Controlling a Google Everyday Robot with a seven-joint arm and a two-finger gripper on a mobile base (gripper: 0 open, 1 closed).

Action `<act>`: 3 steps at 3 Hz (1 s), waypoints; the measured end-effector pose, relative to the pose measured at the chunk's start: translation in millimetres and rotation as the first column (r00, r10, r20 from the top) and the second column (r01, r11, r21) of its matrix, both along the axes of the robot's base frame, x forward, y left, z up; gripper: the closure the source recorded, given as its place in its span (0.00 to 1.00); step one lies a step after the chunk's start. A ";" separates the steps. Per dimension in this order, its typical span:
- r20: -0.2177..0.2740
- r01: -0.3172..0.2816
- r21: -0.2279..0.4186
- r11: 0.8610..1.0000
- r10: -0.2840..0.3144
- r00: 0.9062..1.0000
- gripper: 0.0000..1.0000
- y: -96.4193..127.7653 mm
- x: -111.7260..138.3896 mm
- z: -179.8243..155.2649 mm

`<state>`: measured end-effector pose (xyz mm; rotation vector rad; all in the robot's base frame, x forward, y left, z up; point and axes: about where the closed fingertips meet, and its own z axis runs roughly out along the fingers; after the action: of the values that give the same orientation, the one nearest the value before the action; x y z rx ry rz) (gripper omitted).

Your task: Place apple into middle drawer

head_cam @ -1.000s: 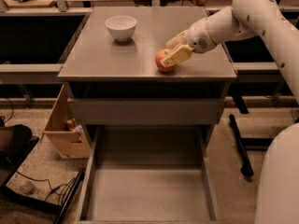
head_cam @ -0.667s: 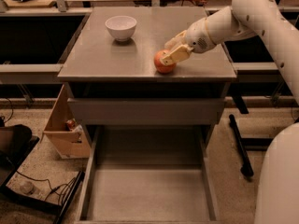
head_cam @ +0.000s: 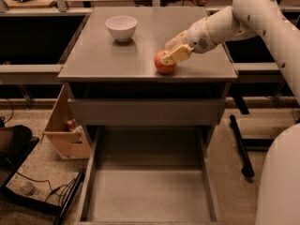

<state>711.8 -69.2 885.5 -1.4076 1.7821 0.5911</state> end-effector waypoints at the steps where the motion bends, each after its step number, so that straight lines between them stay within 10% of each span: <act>1: 0.000 0.000 0.000 1.000 0.000 1.000 0.14 0.0 0.0 0.0; 3: 0.000 0.000 0.000 1.000 0.000 1.000 0.00 0.1 0.0 -0.1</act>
Offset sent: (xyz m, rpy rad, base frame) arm 0.0000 0.0000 0.0000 0.0000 0.0000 0.0000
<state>711.9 -69.1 885.4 -1.4077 1.7821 0.5913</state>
